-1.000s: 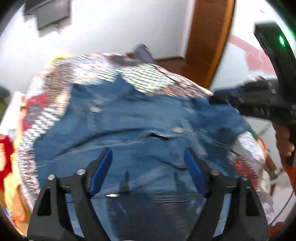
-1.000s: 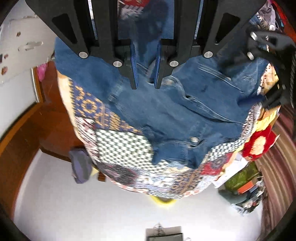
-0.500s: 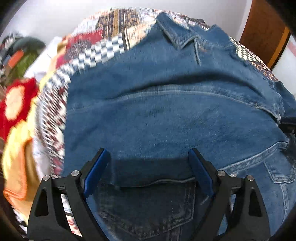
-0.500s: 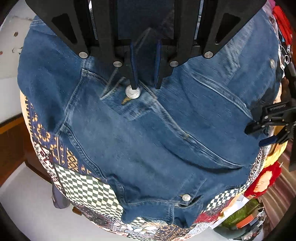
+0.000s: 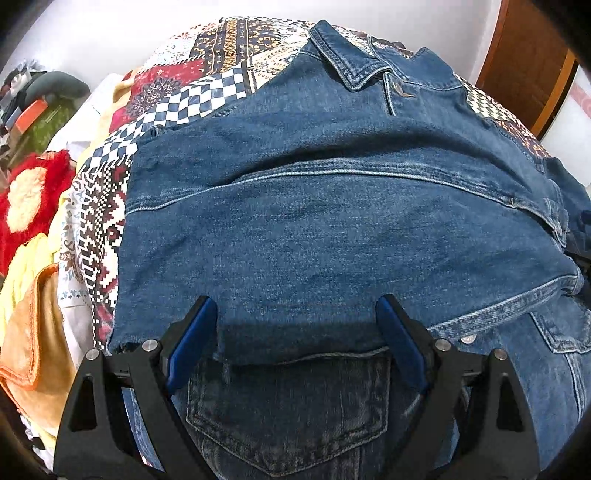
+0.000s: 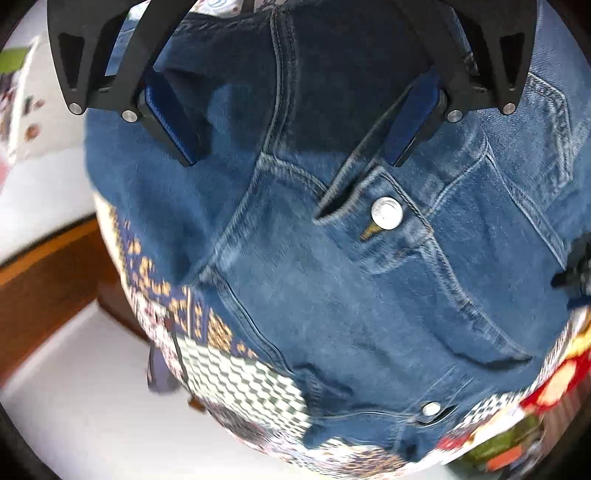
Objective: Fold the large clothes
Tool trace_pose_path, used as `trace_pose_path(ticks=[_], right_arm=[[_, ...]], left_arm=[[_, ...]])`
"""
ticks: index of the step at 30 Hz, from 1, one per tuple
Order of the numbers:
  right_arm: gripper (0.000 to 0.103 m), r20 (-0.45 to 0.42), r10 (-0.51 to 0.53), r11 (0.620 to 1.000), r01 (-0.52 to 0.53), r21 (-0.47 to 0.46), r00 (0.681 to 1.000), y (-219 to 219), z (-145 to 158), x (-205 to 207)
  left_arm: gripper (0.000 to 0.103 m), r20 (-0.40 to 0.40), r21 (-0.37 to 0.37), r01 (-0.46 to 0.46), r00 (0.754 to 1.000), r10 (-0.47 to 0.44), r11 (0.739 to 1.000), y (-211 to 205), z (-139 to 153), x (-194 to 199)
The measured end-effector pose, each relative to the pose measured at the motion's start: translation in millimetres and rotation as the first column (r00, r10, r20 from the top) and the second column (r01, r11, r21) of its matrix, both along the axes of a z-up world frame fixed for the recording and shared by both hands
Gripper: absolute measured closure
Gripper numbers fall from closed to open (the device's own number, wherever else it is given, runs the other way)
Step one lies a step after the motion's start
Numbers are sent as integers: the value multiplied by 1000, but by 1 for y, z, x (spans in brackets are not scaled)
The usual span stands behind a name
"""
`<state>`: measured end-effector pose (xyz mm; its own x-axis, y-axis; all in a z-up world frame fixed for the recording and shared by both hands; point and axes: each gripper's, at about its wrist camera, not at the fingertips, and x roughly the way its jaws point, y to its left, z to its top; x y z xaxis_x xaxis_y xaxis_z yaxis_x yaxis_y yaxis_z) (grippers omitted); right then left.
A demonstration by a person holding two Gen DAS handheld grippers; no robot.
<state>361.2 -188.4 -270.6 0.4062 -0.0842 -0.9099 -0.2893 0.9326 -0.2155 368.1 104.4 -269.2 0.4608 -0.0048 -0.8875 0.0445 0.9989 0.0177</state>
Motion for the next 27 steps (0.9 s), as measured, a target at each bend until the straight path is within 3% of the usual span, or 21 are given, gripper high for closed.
trace_pose_path(ticks=[4, 9, 16, 23, 27], right_arm=[[4, 8, -50, 999, 50, -3, 999, -11, 7, 0], [4, 73, -100, 992, 93, 87, 992, -30, 43, -1], [4, 178, -205, 965, 169, 199, 962, -68, 96, -18], [4, 206, -358, 911, 293, 289, 911, -133, 120, -45], [4, 162, -473, 850, 399, 344, 866, -179, 111, -64]], left_arm=[[14, -17, 6, -7, 1000, 7, 1000, -1, 3, -4], [14, -3, 66, 11, 1000, -11, 998, -8, 17, -13], [14, 82, 94, 62, 994, -70, 994, -32, 61, -19], [14, 177, 79, 143, 972, -155, 987, -79, 103, -7], [13, 198, 61, 206, 957, -215, 977, -116, 109, 2]])
